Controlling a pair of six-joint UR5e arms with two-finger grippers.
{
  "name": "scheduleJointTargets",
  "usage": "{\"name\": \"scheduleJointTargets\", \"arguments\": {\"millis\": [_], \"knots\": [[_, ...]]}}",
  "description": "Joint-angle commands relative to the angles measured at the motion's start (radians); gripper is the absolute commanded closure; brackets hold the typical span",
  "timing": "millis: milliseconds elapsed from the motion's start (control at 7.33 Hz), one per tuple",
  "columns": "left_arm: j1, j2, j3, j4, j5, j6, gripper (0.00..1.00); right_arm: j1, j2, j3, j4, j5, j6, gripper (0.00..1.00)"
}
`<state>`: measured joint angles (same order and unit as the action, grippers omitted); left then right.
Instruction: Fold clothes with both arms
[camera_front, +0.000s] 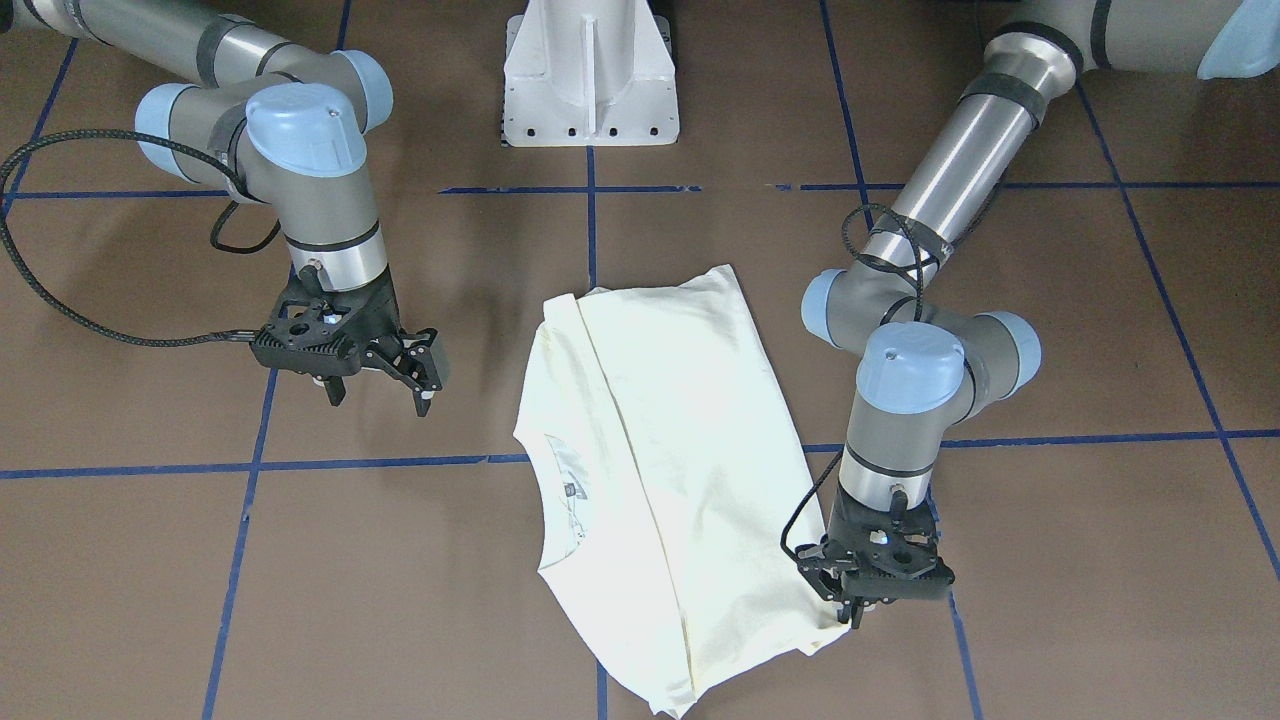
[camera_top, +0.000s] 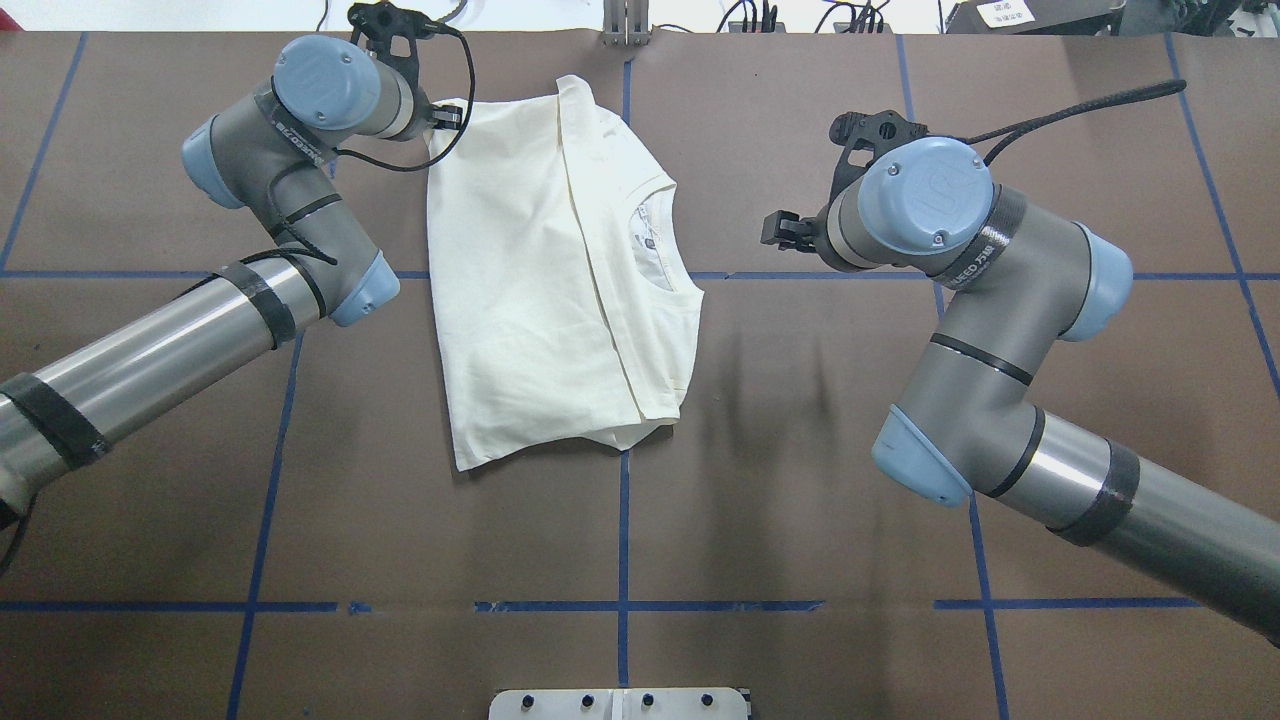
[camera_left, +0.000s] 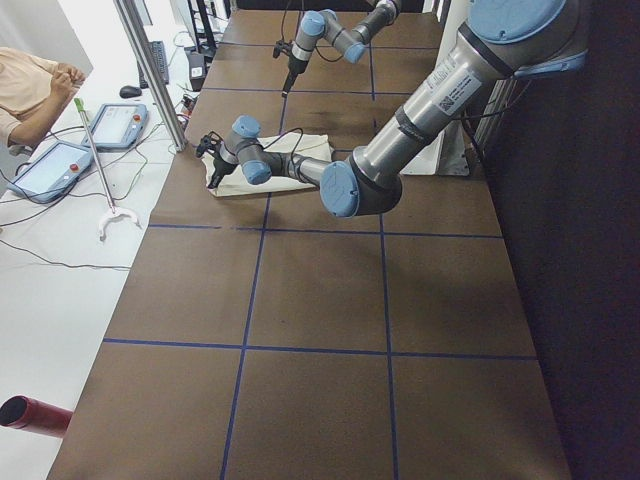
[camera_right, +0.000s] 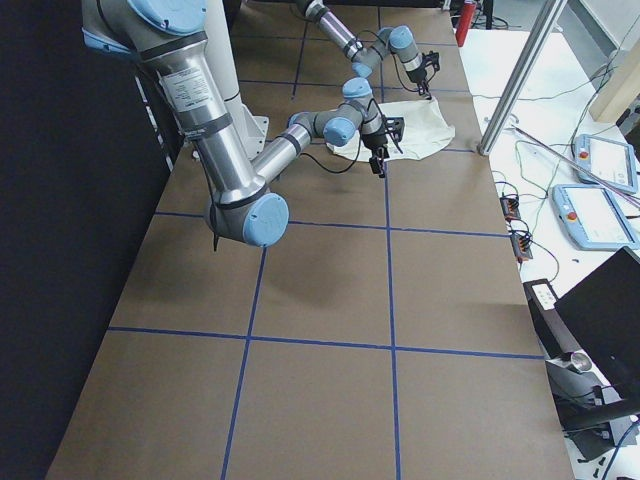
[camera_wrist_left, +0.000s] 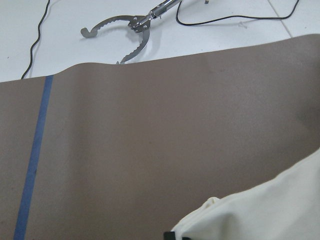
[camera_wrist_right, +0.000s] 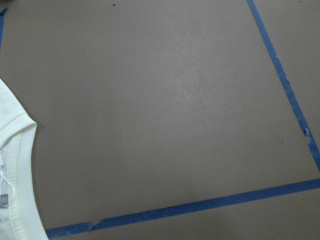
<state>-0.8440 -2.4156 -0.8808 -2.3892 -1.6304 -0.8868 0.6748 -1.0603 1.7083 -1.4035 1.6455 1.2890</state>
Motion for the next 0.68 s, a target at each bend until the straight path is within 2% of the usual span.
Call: {"name": "scheduleJointTargets", "arguments": {"millis": [0,136,273,409,546], "knots": [[-0.007,0.05,-0.054,-0.05,-0.044,0.011,0.0,-0.017,0.013,0.001,0.0,0.0,0.021,0.0],[-0.021,0.103,-0.151,-0.048,-0.087,0.011,0.0,-0.026,0.028,-0.002,0.0,0.0,0.051,0.0],[-0.033,0.2,-0.27,-0.048,-0.138,0.011,0.0,-0.049,0.092,-0.047,0.0,-0.004,0.119,0.03],[-0.035,0.249,-0.335,-0.05,-0.182,0.011,0.0,-0.082,0.183,-0.134,0.0,-0.01,0.195,0.1],[-0.035,0.259,-0.354,-0.05,-0.187,0.011,0.0,-0.109,0.241,-0.204,0.001,-0.024,0.225,0.19]]}}
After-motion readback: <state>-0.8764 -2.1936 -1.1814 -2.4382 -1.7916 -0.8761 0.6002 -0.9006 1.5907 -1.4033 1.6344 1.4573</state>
